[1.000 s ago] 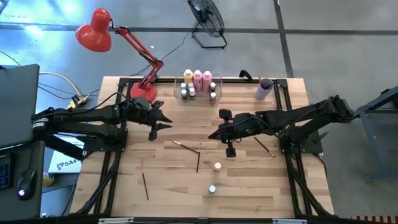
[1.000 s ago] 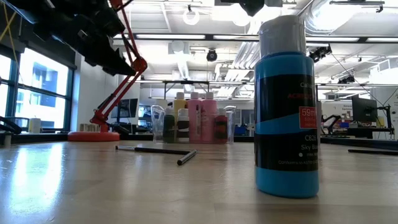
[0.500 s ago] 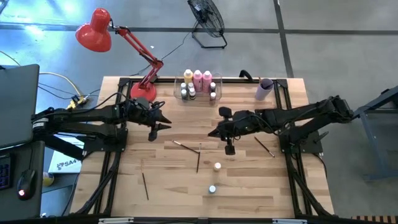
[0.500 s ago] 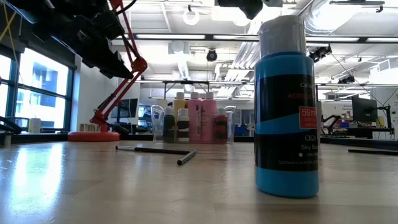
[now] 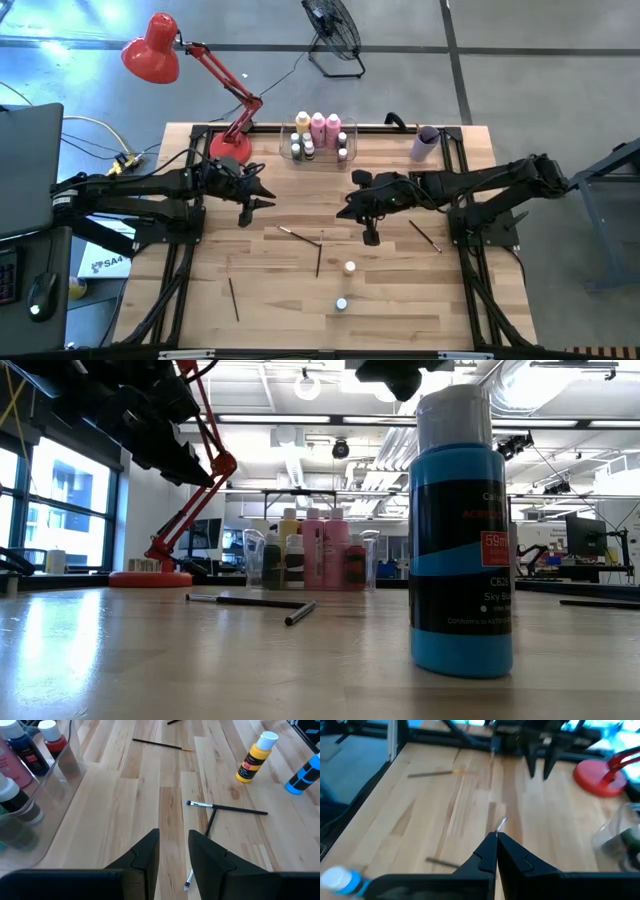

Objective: Pick & Place Paint Supplies
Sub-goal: Put the small yellow paint bottle into the transparent bin

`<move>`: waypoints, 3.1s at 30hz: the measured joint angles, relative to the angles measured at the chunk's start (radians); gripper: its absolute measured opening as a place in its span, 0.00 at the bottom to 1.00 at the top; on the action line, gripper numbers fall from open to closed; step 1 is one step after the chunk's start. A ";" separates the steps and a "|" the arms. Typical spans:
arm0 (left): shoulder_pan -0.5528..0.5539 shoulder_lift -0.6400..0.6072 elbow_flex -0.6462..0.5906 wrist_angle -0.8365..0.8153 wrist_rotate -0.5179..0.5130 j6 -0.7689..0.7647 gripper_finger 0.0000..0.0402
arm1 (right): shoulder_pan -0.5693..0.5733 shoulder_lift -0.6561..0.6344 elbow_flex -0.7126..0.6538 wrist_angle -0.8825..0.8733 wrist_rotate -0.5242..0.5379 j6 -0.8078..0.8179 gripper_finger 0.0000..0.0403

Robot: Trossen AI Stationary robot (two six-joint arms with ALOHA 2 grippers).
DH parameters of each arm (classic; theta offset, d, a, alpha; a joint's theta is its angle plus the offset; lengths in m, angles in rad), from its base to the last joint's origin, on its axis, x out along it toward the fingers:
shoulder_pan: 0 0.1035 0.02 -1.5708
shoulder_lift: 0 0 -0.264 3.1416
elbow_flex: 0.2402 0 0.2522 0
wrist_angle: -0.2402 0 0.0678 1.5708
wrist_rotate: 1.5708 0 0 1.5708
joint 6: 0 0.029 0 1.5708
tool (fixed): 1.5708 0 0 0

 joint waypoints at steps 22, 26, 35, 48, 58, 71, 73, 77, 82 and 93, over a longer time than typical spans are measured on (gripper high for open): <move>0.000 0.000 0.000 -0.003 -0.010 0.000 0.25 | 0.000 0.000 0.000 -0.072 0.005 0.076 0.01; 0.000 0.000 0.000 -0.003 -0.010 0.000 0.25 | 0.000 0.000 0.000 -0.073 0.002 0.079 0.01; 0.000 0.000 0.000 -0.003 -0.010 0.000 0.25 | 0.000 0.000 0.000 -0.077 0.002 0.078 0.01; 0.000 0.000 0.000 -0.003 -0.010 -0.001 0.25 | -0.045 0.000 -0.001 -0.067 0.003 0.077 0.01; 0.000 0.000 0.000 -0.003 -0.011 -0.005 0.25 | -0.052 0.000 -0.001 -0.069 0.000 0.077 0.01; 0.000 -0.001 0.000 0.049 -0.004 -0.007 0.25 | -0.052 0.000 -0.001 -0.070 0.001 0.078 0.01; 0.000 -0.001 0.000 0.050 -0.004 -0.007 0.25 | -0.052 0.000 -0.001 -0.071 0.000 0.078 0.01; 0.000 -0.001 0.000 0.050 0.002 -0.007 0.25 | -0.052 0.000 -0.001 -0.085 0.001 0.079 0.01; 0.000 -0.001 0.000 0.050 0.003 -0.011 0.25 | -0.052 -0.007 -0.001 -0.088 0.001 0.178 0.01; 0.000 -0.001 0.000 0.050 0.002 -0.007 0.25 | -0.029 -0.014 0.045 -0.331 0.025 0.177 0.01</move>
